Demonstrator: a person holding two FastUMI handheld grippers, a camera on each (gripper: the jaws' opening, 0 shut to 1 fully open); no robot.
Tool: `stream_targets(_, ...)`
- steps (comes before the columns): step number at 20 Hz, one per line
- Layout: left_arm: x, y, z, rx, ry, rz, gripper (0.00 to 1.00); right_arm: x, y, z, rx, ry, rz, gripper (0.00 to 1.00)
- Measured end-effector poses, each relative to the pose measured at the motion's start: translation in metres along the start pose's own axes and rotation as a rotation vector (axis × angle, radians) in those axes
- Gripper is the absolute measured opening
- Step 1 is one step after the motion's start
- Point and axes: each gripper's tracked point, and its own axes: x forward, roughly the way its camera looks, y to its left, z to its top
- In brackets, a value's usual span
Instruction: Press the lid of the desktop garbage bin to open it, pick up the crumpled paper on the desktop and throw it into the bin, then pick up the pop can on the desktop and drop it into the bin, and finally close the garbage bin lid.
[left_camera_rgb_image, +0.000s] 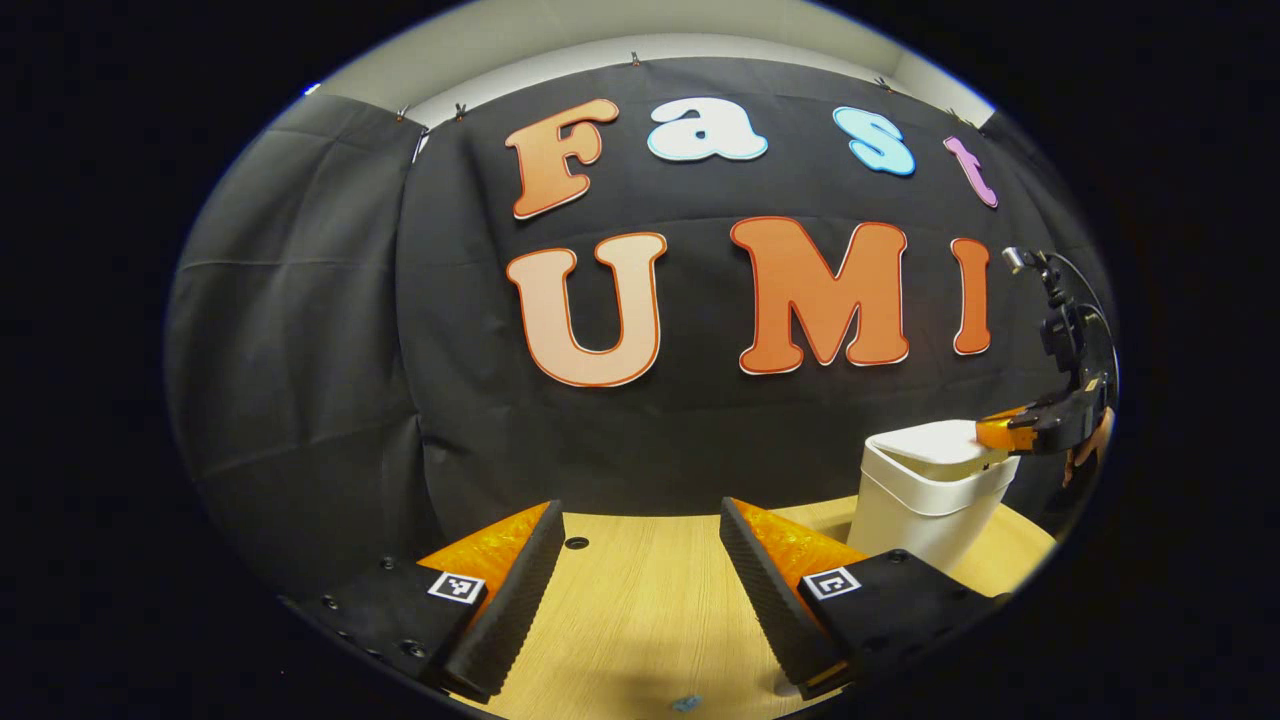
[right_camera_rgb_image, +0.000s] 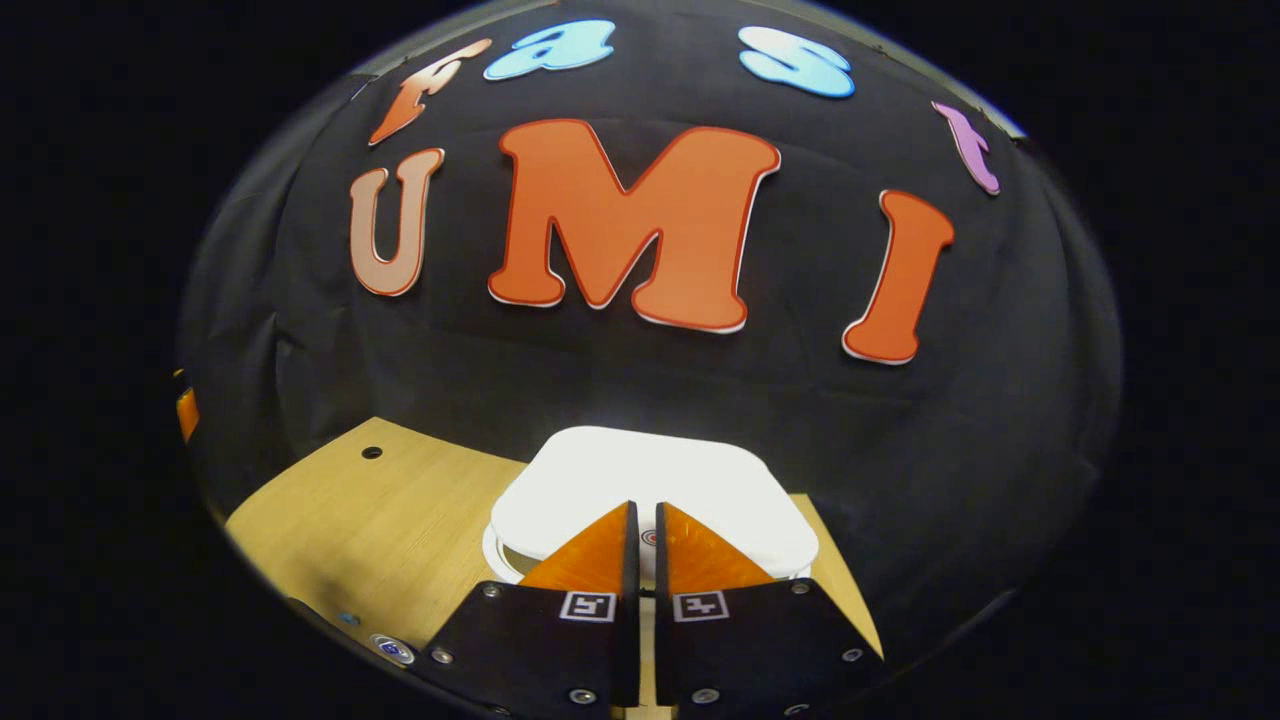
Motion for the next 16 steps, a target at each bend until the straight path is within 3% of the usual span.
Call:
stream_targets(2, 0.002, -0.003, -0.003, -0.003, 0.006, -0.013, 0.99, -0.007, -0.002, 0.009, -0.023, -0.036, -0.022, 0.13)
stream_targets(5, 0.005, -0.005, -0.011, -0.003, 0.019, -0.035, 1.0, -0.018, -0.005, 0.026, 0.003, -0.091, -0.038, 0.42)
stream_targets(7, 0.008, -0.007, -0.017, -0.007, 0.036, -0.052, 1.0, -0.026, -0.007, 0.03, 0.017, -0.112, -0.047, 0.52)
stream_targets(16, 0.016, -0.027, -0.077, 0.01, 0.21, -0.147, 1.0, -0.055, 0.01, 0.008, 0.055, -0.06, 0.017, 0.81)
